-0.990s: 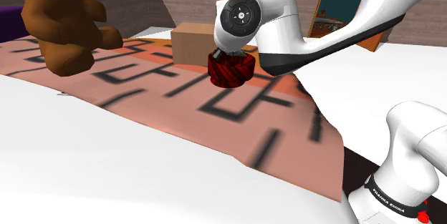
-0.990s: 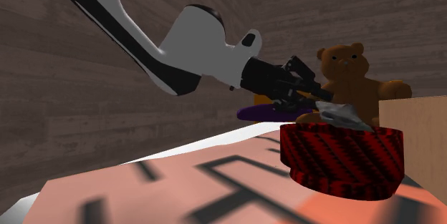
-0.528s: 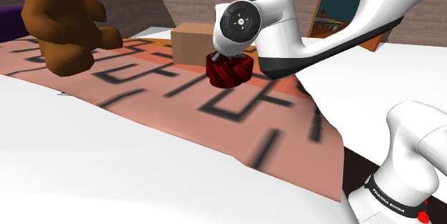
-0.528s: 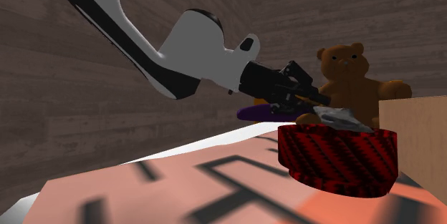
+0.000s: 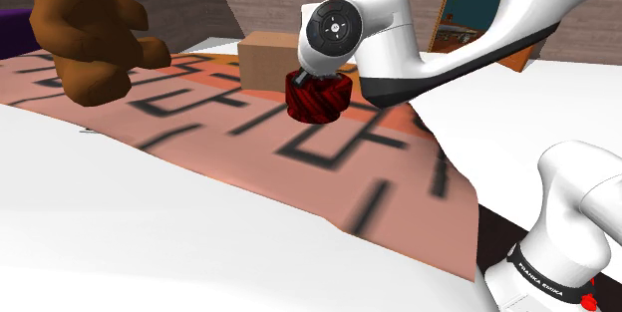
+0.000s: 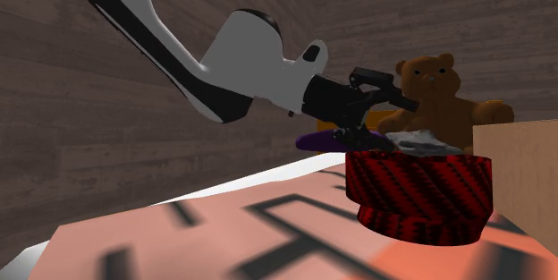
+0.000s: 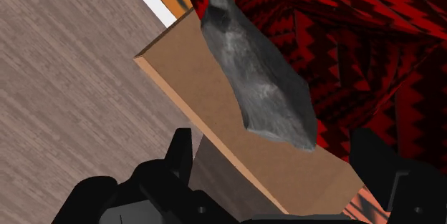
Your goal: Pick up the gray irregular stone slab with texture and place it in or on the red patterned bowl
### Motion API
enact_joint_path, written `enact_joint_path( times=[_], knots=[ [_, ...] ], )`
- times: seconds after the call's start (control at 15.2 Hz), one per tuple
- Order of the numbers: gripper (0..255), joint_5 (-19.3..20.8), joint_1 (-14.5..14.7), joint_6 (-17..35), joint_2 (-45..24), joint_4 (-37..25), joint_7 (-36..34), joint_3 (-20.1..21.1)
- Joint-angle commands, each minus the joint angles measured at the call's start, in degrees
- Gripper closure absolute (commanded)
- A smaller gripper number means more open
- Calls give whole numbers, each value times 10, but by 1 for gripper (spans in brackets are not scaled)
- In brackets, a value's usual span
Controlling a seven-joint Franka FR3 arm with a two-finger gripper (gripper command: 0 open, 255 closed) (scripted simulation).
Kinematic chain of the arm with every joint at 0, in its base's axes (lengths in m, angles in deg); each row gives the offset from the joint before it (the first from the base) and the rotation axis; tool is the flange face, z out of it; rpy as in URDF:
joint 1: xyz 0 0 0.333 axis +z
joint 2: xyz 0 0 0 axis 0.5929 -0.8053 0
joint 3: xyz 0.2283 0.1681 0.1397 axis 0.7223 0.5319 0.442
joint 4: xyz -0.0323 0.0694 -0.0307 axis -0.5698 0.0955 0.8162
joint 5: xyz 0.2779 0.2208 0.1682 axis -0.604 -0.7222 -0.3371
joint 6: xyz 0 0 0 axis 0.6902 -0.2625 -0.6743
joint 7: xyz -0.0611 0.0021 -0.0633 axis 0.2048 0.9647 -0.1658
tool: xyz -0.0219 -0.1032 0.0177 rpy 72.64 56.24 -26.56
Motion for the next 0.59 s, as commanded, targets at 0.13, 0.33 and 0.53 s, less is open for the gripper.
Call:
enact_joint_path(
  times=[0.13, 0.33, 0.53],
  knots=[
    [0, -22, 24, -47, 19, 9, 6, 26],
    [0, -27, 30, -60, 25, 9, 7, 33],
    [0, -27, 30, -60, 25, 9, 7, 33]
  ],
)
